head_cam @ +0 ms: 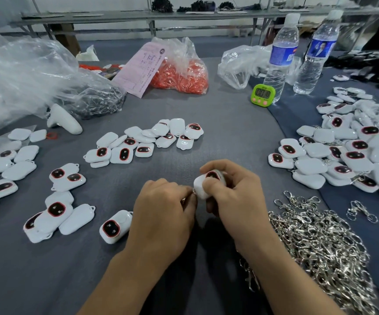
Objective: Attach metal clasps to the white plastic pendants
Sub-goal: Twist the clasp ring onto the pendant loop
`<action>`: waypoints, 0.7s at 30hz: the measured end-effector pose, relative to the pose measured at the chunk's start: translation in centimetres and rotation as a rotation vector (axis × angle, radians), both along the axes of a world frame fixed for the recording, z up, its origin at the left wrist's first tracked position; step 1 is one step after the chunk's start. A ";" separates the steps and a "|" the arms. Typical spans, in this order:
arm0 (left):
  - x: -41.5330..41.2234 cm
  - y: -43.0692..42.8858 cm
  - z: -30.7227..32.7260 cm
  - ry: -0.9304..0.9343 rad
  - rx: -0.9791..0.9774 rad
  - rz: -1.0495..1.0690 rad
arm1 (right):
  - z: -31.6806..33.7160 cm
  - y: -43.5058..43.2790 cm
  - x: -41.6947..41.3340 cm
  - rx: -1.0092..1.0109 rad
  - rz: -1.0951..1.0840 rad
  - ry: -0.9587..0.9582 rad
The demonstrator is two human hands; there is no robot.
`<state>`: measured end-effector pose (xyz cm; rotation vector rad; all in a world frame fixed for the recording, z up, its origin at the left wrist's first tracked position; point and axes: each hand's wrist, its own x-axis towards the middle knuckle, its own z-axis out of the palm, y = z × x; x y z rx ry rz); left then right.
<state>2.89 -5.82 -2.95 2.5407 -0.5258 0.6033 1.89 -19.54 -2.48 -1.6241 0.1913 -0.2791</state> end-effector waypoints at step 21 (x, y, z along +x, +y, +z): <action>0.2 -0.4 -0.1 0.075 -0.203 0.120 | 1.3 -3.6 0.8 0.296 0.009 0.073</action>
